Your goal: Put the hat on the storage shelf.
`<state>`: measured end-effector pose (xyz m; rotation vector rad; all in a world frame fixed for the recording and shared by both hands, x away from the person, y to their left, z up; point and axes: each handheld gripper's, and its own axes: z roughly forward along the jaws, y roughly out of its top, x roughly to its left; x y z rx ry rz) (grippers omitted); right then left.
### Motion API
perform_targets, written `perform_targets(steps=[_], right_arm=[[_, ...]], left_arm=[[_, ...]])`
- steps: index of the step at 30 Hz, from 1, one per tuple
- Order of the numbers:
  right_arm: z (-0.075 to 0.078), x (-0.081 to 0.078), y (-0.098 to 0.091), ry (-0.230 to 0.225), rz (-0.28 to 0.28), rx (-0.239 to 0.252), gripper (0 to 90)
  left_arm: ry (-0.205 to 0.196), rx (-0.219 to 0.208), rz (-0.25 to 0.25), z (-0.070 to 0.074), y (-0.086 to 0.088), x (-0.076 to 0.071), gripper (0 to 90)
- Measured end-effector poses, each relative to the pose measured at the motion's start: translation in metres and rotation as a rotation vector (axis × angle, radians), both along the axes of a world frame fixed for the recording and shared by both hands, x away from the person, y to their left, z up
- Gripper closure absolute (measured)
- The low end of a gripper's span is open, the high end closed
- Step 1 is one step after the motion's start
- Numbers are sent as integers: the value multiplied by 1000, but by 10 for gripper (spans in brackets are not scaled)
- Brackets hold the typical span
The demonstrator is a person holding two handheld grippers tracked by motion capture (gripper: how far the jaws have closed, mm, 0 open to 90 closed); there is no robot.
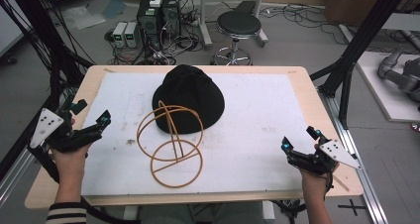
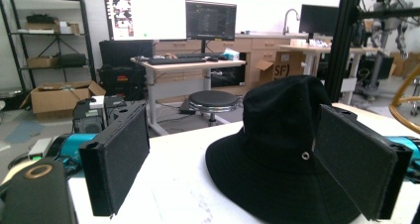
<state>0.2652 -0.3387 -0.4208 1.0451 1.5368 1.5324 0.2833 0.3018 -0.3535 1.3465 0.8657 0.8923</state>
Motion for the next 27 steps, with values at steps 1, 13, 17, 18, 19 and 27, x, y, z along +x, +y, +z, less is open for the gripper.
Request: perform_targets(steps=[1,13,17,18,19,27], right_arm=[[0,0,0,-1,0,0,24],[-2,4,4,8,9,-11,24],[-2,5,5,9,14,-14,24],[-2,5,6,11,15,-13,24],[-2,5,6,11,15,-13,24],[-3,6,4,11,11,-19,24]], left_arm=[[-1,2,-8,4,0,3,148],[13,23,-55,42,-7,33,144],[25,35,-83,53,-15,49,144],[26,37,-92,55,-17,52,144],[29,46,-100,57,-20,55,143],[45,128,-158,74,-49,81,136]])
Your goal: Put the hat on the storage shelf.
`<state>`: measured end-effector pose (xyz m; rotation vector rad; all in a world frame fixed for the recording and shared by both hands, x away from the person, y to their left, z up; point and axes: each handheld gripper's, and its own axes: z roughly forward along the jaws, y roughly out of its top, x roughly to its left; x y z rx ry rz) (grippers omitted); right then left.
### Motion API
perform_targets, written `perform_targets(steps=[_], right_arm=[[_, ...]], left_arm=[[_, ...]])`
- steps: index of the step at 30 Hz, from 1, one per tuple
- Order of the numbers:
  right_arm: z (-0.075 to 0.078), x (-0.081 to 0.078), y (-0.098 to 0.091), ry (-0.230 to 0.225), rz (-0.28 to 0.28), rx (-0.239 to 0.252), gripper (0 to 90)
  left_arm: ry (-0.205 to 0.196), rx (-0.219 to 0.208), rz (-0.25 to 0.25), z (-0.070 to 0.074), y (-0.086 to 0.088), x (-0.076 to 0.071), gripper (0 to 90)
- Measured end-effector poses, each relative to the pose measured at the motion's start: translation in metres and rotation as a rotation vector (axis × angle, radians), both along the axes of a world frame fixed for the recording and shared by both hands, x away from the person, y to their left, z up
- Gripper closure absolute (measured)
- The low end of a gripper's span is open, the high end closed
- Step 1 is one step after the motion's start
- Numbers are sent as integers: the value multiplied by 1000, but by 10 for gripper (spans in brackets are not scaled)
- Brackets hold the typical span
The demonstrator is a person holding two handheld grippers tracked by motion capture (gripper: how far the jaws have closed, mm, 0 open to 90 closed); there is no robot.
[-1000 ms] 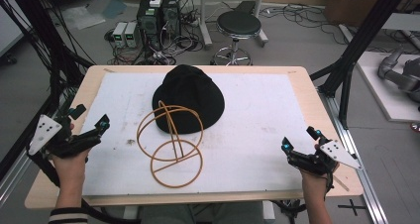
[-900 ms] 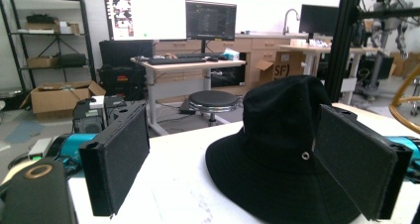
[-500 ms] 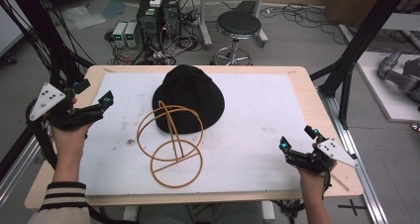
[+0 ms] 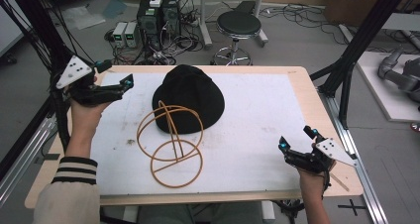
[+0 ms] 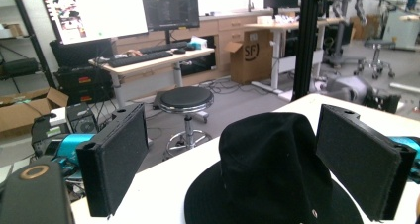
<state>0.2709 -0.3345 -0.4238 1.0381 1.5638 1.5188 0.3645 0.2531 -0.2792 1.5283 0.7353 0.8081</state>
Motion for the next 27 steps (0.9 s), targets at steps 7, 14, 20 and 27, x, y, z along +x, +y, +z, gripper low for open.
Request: perform_targets(steps=[7,14,20,27], right_arm=[[-1,-1,-3,7,-6,1,24],[-2,-1,-4,10,-11,-3,24],[-3,-2,-4,21,-18,-1,24],[-4,-3,-3,24,-18,-7,24]], left_arm=[[29,61,-65,13,-25,21,127],[33,113,-152,21,-47,43,127],[37,155,-210,15,-60,62,127],[57,163,-258,0,-73,80,128]])
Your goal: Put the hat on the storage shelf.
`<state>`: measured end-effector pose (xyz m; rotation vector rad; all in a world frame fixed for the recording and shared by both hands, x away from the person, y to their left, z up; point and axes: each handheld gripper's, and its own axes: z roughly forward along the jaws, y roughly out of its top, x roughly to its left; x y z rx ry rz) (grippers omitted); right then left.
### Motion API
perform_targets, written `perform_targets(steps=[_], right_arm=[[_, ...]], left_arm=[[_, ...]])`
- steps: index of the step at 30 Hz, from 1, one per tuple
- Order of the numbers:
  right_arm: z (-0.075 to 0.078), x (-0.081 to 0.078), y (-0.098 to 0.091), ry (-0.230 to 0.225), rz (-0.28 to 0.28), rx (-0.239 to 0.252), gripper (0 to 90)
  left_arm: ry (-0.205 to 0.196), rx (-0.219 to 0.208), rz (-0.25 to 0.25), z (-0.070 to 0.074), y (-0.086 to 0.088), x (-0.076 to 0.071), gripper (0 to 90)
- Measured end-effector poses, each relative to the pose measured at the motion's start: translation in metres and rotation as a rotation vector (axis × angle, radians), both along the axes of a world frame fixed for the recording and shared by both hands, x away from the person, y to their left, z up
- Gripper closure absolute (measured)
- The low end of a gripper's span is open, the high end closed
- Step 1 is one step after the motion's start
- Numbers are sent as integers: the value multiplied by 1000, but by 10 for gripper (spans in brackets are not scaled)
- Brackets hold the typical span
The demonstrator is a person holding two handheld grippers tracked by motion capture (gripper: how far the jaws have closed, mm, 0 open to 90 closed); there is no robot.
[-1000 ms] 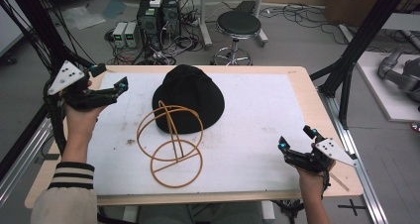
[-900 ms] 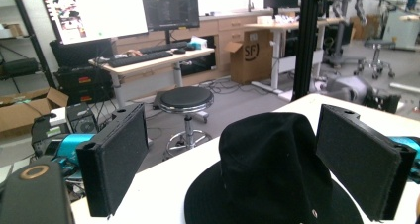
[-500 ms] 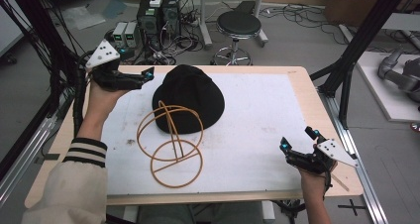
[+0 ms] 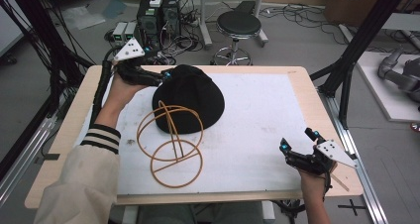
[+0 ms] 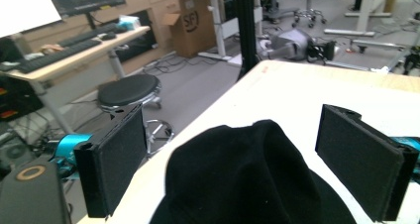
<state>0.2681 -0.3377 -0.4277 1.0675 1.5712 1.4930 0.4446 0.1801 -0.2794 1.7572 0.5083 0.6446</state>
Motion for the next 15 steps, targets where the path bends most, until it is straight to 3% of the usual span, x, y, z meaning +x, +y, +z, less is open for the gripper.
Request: perform_targets(steps=[5,15], right_arm=[[-1,0,-1,2,-4,-5,24],[-3,-1,-4,15,-20,-1,24]], left_arm=[[6,8,-55,-17,-12,10,128],[45,42,-91,-38,-17,24,139]])
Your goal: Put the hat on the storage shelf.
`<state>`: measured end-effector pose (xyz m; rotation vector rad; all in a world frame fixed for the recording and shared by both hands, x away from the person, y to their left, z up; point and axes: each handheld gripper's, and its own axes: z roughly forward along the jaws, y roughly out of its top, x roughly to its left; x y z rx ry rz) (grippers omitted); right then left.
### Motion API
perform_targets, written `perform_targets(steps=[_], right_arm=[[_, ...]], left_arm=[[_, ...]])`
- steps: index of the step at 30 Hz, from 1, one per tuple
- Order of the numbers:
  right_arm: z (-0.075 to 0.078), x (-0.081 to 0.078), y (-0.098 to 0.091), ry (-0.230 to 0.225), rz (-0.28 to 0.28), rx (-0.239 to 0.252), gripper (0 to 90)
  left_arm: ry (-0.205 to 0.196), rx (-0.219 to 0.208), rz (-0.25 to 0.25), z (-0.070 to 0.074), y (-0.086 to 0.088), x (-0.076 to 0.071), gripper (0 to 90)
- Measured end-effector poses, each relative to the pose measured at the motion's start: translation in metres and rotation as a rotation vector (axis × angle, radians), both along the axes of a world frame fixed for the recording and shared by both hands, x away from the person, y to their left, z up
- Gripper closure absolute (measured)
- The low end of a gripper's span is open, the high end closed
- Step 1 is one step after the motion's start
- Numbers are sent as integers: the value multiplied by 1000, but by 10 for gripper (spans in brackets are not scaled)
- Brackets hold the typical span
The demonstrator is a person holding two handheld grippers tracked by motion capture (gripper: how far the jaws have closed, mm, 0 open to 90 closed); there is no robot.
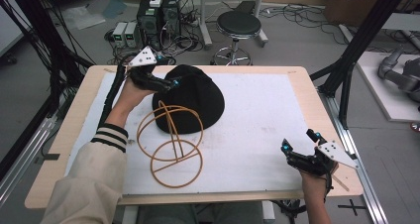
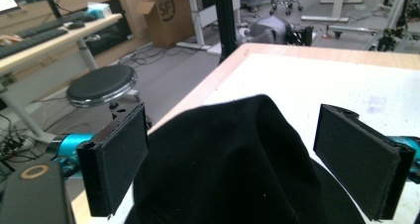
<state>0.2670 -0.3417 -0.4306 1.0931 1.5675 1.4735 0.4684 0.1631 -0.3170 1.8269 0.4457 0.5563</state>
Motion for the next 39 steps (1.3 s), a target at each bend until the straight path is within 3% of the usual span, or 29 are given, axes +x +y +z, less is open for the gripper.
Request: perform_targets(steps=[11,17,18,19,22,30,34,37,39], right_arm=[[-1,2,3,8,14,6,24],[-1,2,2,6,20,20,24],[-1,2,2,6,21,26,24],[-1,2,2,7,23,33,24],[0,2,2,3,24,36,24],[0,3,3,5,27,33,24],[-1,3,4,8,28,33,24],[-1,2,4,13,29,35,24],[-1,2,4,13,29,36,24]], left_arm=[[38,61,9,-20,-14,11,166],[87,90,30,-27,-22,14,196],[87,90,30,-27,-22,14,228],[119,87,35,-28,-21,15,249],[134,89,62,-30,-20,16,355],[135,99,66,-32,-21,16,480],[126,121,55,-33,-23,15,634],[147,142,60,-35,-24,15,801],[159,149,52,-37,-24,16,854]])
